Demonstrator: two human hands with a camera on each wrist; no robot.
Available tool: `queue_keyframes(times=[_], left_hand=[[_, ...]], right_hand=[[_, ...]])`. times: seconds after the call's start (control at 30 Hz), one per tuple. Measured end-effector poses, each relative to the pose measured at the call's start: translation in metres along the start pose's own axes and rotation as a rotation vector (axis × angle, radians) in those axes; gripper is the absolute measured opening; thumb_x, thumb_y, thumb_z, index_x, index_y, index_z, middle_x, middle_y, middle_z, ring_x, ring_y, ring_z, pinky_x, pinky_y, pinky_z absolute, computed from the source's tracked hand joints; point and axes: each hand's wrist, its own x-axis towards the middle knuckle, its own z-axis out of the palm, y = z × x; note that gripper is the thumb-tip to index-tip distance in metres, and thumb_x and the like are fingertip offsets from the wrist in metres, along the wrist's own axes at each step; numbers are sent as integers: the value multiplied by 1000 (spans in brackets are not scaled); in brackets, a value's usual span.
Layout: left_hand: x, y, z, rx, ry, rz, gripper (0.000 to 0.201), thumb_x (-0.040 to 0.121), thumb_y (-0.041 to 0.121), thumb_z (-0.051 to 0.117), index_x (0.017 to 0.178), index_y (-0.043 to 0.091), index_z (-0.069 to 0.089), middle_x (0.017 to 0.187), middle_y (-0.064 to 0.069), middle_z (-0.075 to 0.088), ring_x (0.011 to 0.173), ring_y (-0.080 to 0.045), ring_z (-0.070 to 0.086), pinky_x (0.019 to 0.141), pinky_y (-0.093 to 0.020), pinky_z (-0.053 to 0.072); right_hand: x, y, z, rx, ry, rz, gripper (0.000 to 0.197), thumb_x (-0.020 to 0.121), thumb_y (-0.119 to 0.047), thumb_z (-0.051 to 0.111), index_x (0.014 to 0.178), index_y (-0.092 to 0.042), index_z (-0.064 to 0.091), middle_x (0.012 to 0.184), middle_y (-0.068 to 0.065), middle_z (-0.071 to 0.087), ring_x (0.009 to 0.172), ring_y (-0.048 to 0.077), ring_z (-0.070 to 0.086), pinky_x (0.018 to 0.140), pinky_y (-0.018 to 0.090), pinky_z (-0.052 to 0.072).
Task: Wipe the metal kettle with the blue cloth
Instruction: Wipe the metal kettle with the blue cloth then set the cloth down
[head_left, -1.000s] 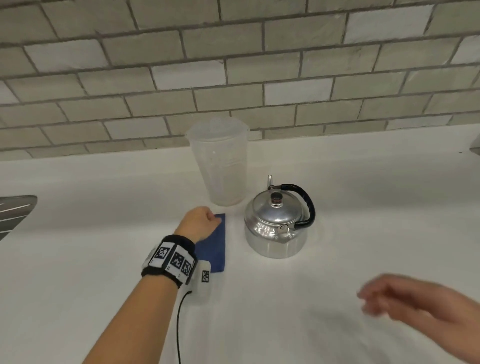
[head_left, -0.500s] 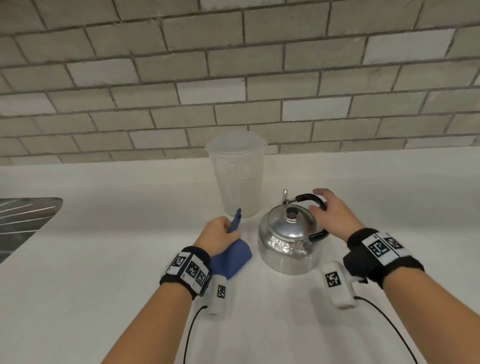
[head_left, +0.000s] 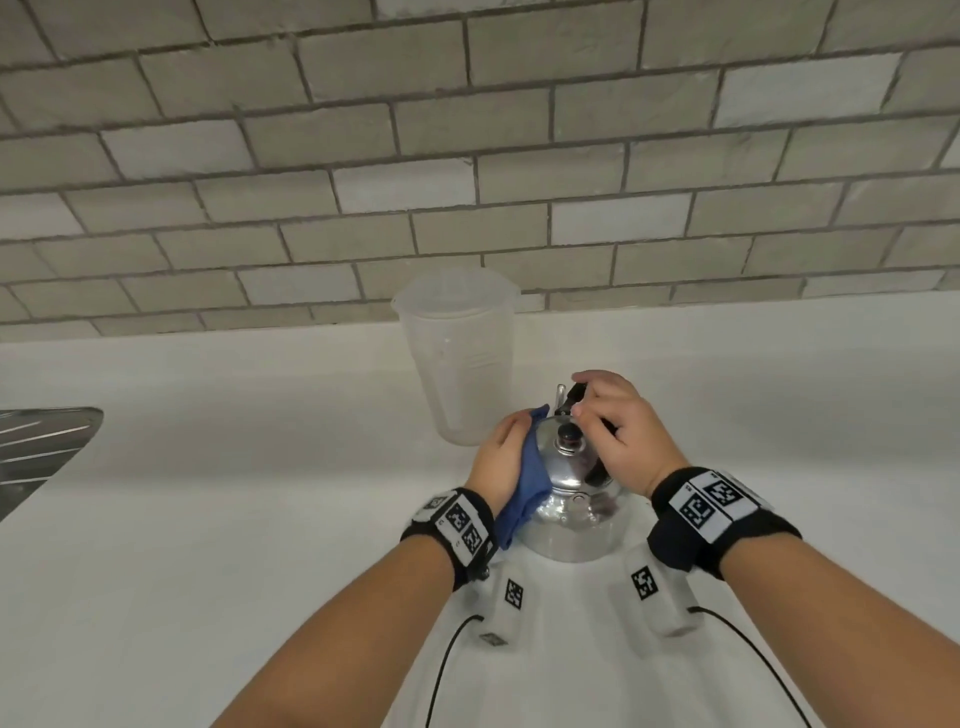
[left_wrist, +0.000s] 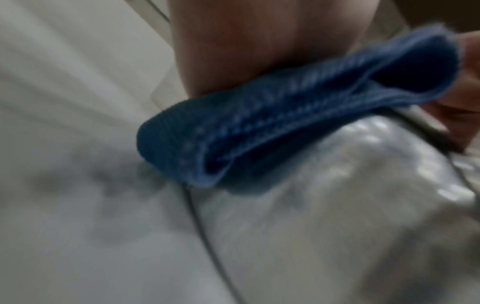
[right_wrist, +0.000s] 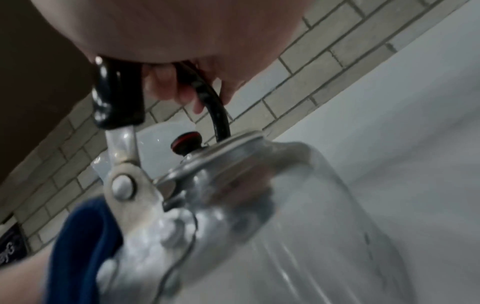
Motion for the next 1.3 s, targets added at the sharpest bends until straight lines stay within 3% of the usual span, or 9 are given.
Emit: queue_keyframes(times=[0.1, 0.33, 0.47, 0.57, 0.73, 0.87, 1.03, 1.17, 1.3], left_hand=[[4, -1, 0, -41, 114, -82, 37, 98, 40, 44, 112, 21, 74, 115, -8, 73, 111, -24, 65, 109, -42, 44], [-29, -24, 27, 65, 364, 194, 33, 107, 26, 36, 131, 23, 58, 128, 3, 56, 119, -6, 53, 108, -22, 36], [-1, -19, 7, 25, 251, 47, 35, 104, 29, 39, 116, 16, 69, 115, -7, 70, 111, -22, 64, 106, -37, 46], [22, -12, -8, -26, 91, -119, 41, 100, 35, 43, 116, 9, 70, 105, -14, 74, 101, -29, 68, 100, -42, 50], [34, -3, -16, 7, 9, -190, 42, 100, 34, 47, 116, 3, 71, 94, -11, 73, 86, -21, 66, 78, -30, 49], [32, -13, -17, -47, 42, -205, 33, 98, 36, 51, 105, 9, 70, 105, -10, 69, 97, -26, 64, 97, -43, 51], [21, -22, -13, -198, 127, -123, 41, 100, 27, 45, 118, -1, 68, 105, -25, 71, 93, -27, 65, 82, -32, 51], [15, -31, -12, -301, 202, -82, 45, 97, 30, 49, 123, -3, 66, 115, -29, 68, 109, -43, 64, 104, -48, 46], [14, -42, -13, -381, 240, -87, 45, 95, 32, 52, 119, -3, 68, 121, -30, 67, 118, -43, 61, 109, -49, 44]], right_hand=[[-1, 0, 9, -12, 86, 1, 40, 89, -27, 39, 60, -6, 57, 71, -5, 48, 108, 21, 52, 90, 20, 38], [1, 1, 22, -28, 165, 49, 44, 84, -27, 40, 57, 2, 59, 66, 8, 52, 101, 17, 49, 81, 5, 31], [3, 0, 24, -96, 163, 33, 46, 83, -31, 43, 53, 1, 56, 62, 4, 50, 103, 16, 51, 80, 22, 41], [11, -5, 9, -96, -85, -14, 41, 84, -43, 50, 60, -10, 50, 76, -2, 50, 115, 17, 46, 90, 32, 42], [27, -5, -38, -360, -724, -87, 48, 72, -67, 64, 92, -30, 40, 120, -11, 41, 141, 11, 15, 106, 27, 27], [29, -6, -40, -598, -626, -283, 53, 69, -76, 58, 88, -30, 40, 91, -11, 41, 92, 10, 33, 82, 21, 29], [20, -13, -17, -550, -452, -179, 53, 66, -77, 60, 80, -27, 46, 81, -10, 43, 85, 12, 35, 77, 25, 29], [22, -26, 7, -642, -330, -72, 57, 63, -81, 51, 81, -26, 52, 80, -13, 49, 85, 12, 41, 89, 34, 31], [26, -35, 29, -734, -223, -21, 51, 72, -78, 50, 77, -27, 47, 75, -12, 52, 78, 15, 47, 81, 36, 35]])
